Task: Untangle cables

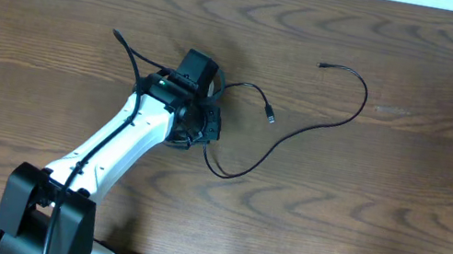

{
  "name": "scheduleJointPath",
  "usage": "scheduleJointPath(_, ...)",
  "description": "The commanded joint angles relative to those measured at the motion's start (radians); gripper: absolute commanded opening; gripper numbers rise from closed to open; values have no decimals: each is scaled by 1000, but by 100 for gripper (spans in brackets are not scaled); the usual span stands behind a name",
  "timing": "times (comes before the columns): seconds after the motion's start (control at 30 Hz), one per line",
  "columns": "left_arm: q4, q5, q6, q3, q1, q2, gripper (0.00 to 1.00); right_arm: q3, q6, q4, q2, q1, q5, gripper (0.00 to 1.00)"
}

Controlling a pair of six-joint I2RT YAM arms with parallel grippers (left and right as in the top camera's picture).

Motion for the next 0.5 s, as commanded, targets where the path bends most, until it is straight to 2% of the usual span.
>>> scheduleJointPath(0.0,-2,-10,9,-4,-3,2,8,-3,45,-7,-8,2,32,89)
scheduleJointPath(0.1,-2,-10,9,-4,-3,2,8,-3,89,-37,-8,2,72,99)
scheduleJointPath(0.13,-2,-10,9,-4,-3,2,8,-3,87,-43,-8,4,43,99)
scheduleJointPath(0.17,1,-10,9,-4,-3,2,8,-3,86,-49,-8,6,-22,99)
scheduleJointPath(0.23,15,11,10,-4,-4,2,8,-4,-24,-63,-8,18,-399,99)
scheduleJointPath(0.27,26,48,14,-4,-4,2,8,-4,-46,-68,-8,26,-471,99)
scheduleJointPath(0.3,84,234,98,-4,-4,2,8,-4,-68,-100,-8,74,-571,99)
scheduleJointPath(0.33,141,383,146,-4,-4,2,8,-6,-112,-126,-8,131,-569,99)
scheduleJointPath(0.4,212,512,171,-4,-9,2,7,-14,-138,-148,-8,224,-505,99)
scheduleJointPath(0.43,269,671,248,-4,-31,2,8,-47,-138,-146,-8,348,-431,99)
scheduleJointPath(0.47,273,690,282,-4,-47,2,8,-67,-137,-140,-7,396,-433,99)
